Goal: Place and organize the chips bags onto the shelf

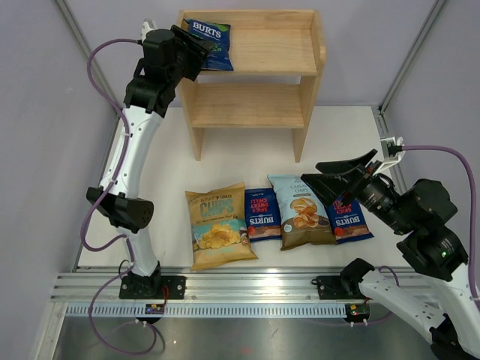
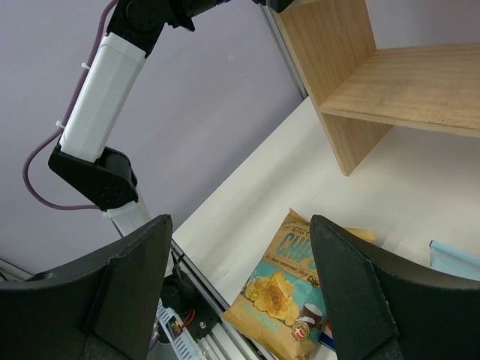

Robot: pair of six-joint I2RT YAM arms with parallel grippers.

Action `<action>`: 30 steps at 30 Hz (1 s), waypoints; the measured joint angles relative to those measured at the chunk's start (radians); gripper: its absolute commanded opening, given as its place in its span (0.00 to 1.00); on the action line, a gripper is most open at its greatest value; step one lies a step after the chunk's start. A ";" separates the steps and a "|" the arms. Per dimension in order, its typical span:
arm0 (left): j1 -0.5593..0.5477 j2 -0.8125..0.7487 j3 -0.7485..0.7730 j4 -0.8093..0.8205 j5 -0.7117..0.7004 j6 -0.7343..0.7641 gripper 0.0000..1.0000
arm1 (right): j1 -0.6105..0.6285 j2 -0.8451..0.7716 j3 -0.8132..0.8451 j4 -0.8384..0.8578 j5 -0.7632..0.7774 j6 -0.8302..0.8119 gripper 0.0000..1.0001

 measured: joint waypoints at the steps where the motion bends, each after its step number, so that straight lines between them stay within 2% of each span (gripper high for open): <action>1: -0.002 -0.002 0.002 -0.002 -0.005 0.012 0.61 | 0.000 -0.002 0.000 0.000 0.000 0.000 0.82; 9: -0.005 -0.005 0.046 -0.072 -0.051 0.113 0.68 | 0.000 -0.003 -0.004 0.000 0.000 0.003 0.82; 11: -0.005 -0.009 0.046 -0.072 -0.052 0.131 0.76 | 0.000 -0.004 -0.005 0.000 0.000 0.005 0.82; 12: -0.005 -0.013 0.046 -0.070 -0.051 0.143 0.99 | 0.000 -0.004 -0.005 0.000 0.000 0.005 0.82; 21: -0.007 -0.056 0.042 -0.114 -0.051 0.215 0.99 | 0.000 -0.004 -0.006 0.000 -0.003 0.005 0.82; 30: -0.001 -0.169 -0.079 -0.146 -0.076 0.242 0.99 | 0.000 0.018 -0.006 -0.038 0.002 0.004 0.82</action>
